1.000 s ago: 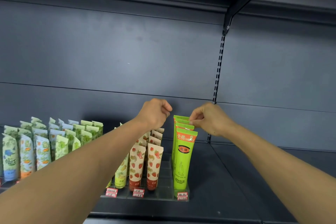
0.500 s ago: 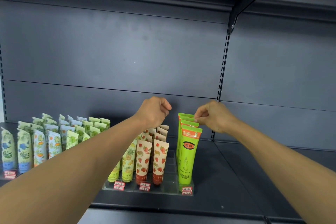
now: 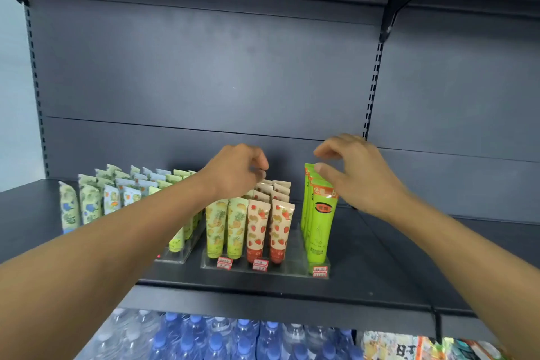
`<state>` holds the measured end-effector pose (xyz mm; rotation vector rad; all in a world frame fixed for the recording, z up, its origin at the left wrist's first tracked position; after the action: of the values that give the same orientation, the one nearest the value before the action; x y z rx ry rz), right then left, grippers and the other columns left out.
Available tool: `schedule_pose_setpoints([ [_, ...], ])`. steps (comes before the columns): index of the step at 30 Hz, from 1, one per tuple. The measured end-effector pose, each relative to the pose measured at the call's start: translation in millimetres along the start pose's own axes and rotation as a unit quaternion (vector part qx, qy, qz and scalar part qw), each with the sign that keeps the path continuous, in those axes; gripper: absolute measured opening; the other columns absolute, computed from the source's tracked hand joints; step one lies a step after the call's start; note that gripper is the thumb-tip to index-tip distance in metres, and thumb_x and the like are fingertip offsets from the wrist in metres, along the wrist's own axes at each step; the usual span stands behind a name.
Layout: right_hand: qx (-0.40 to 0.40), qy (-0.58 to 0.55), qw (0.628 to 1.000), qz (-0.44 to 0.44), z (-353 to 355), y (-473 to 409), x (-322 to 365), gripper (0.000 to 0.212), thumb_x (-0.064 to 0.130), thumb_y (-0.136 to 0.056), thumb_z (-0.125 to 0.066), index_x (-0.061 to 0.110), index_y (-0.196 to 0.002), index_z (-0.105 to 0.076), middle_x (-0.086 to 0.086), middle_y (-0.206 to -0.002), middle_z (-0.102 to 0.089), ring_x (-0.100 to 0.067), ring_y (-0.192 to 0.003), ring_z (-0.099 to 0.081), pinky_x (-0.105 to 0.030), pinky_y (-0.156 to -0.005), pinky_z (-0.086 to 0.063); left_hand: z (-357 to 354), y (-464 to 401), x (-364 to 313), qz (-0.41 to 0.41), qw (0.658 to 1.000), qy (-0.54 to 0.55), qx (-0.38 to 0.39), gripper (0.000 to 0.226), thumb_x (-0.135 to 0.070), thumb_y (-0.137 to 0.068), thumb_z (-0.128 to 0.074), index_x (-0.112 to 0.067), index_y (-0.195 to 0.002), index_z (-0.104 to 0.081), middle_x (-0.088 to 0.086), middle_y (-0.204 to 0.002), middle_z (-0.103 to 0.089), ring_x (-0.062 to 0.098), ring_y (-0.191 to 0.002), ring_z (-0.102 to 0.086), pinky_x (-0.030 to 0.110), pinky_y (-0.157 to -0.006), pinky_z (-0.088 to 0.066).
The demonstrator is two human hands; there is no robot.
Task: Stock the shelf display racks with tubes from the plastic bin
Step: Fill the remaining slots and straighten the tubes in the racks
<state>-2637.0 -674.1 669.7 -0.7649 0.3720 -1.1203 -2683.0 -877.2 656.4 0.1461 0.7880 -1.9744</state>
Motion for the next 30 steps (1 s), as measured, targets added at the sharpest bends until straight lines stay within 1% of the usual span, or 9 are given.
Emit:
schedule_pose_setpoints([
  [2,0.027,0.073,0.997,0.030,-10.3,7.8,15.9,0.018,0.028,-0.088,-0.060,0.017,-0.101,-0.066,0.001,-0.106,-0.062,-0.021,-0.108,-0.049,-0.033,-0.090,-0.037,2.3,12.8,8.8,-0.010,0.998,-0.058,0.006,0.011,-0.022,-0.088,-0.061,-0.023,-0.097,-0.067,-0.006,-0.111,-0.066,0.011,-0.099,-0.055,0.028,-0.093,-0.044],
  [4,0.055,0.134,0.988,0.046,-19.4,13.3,29.7,0.021,0.031,-0.089,-0.059,0.019,-0.105,-0.066,0.002,-0.114,-0.059,-0.020,-0.114,-0.043,-0.032,-0.091,-0.030,1.0,23.5,15.3,-0.019,0.994,-0.109,0.007,0.015,-0.032,-0.084,-0.065,-0.028,-0.099,-0.066,-0.007,-0.119,-0.062,0.017,-0.117,-0.047,0.038,-0.103,-0.037],
  [5,0.066,0.156,0.984,0.053,-23.1,14.9,35.2,0.022,0.032,-0.089,-0.058,0.020,-0.106,-0.065,0.003,-0.117,-0.057,-0.019,-0.117,-0.040,-0.032,-0.091,-0.028,-0.4,28.1,17.0,-0.021,0.992,-0.126,0.009,0.021,-0.036,-0.083,-0.067,-0.029,-0.102,-0.064,-0.006,-0.124,-0.057,0.020,-0.124,-0.040,0.040,-0.106,-0.032],
  [8,0.102,0.217,0.969,0.061,-34.1,15.9,46.4,0.026,0.033,-0.088,-0.057,0.017,-0.107,-0.067,0.001,-0.127,-0.050,-0.022,-0.124,-0.032,-0.036,-0.100,-0.021,-5.7,36.3,17.9,-0.040,0.987,-0.158,0.005,0.035,-0.042,-0.079,-0.069,-0.031,-0.110,-0.060,-0.006,-0.137,-0.045,0.020,-0.132,-0.027,0.040,-0.106,-0.023],
  [12,0.161,0.272,0.947,0.061,-46.1,10.7,55.9,0.027,0.034,-0.084,-0.060,0.014,-0.100,-0.069,-0.002,-0.139,-0.043,-0.026,-0.132,-0.025,-0.045,-0.111,-0.011,-15.1,36.2,20.0,-0.054,0.982,-0.182,-0.008,0.037,-0.039,-0.077,-0.070,-0.033,-0.112,-0.058,-0.006,-0.139,-0.041,0.021,-0.132,-0.024,0.039,-0.107,-0.020],
  [15,0.188,0.289,0.937,0.054,-51.5,8.3,57.2,0.032,0.038,-0.082,-0.065,0.013,-0.102,-0.068,-0.004,-0.142,-0.040,-0.027,-0.135,-0.023,-0.050,-0.114,-0.007,-16.7,34.6,22.9,-0.053,0.982,-0.180,-0.013,0.041,-0.041,-0.076,-0.071,-0.033,-0.114,-0.057,-0.006,-0.138,-0.041,0.021,-0.131,-0.024,0.040,-0.107,-0.020],
  [19,0.205,0.298,0.931,0.040,-52.9,5.1,54.0,0.033,0.040,-0.081,-0.067,0.013,-0.100,-0.067,-0.005,-0.141,-0.040,-0.029,-0.135,-0.023,-0.053,-0.114,-0.005,-14.7,31.9,25.0,-0.066,0.982,-0.178,-0.002,0.036,-0.041,-0.075,-0.072,-0.033,-0.109,-0.061,-0.006,-0.137,-0.042,0.021,-0.132,-0.023,0.040,-0.107,-0.018],
  [24,0.207,0.276,0.938,0.028,-58.9,3.3,49.4,0.034,0.038,-0.080,-0.069,0.013,-0.103,-0.067,-0.004,-0.136,-0.044,-0.028,-0.134,-0.025,-0.053,-0.114,-0.006,-25.1,28.1,21.9,-0.080,0.974,-0.210,0.011,0.039,-0.045,-0.074,-0.072,-0.031,-0.110,-0.066,-0.007,-0.135,-0.043,0.021,-0.130,-0.023,0.041,-0.106,-0.017],
  [30,0.205,0.244,0.948,0.020,-65.5,0.1,48.9,0.030,0.034,-0.081,-0.070,0.011,-0.100,-0.066,-0.005,-0.132,-0.047,-0.027,-0.132,-0.027,-0.052,-0.114,-0.007,-29.6,23.9,24.7,-0.077,0.975,-0.210,0.013,0.032,-0.042,-0.075,-0.073,-0.028,-0.103,-0.069,-0.007,-0.133,-0.044,0.020,-0.129,-0.024,0.044,-0.108,-0.014],
])
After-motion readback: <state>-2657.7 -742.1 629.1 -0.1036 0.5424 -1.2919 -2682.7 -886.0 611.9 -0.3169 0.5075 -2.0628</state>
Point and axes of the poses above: each hand's wrist, its own y-axis away from the middle knuckle, its own z-axis out of the back of the hand, x = y × z, the point moved 1 cm from there along -y, towards the middle knuckle
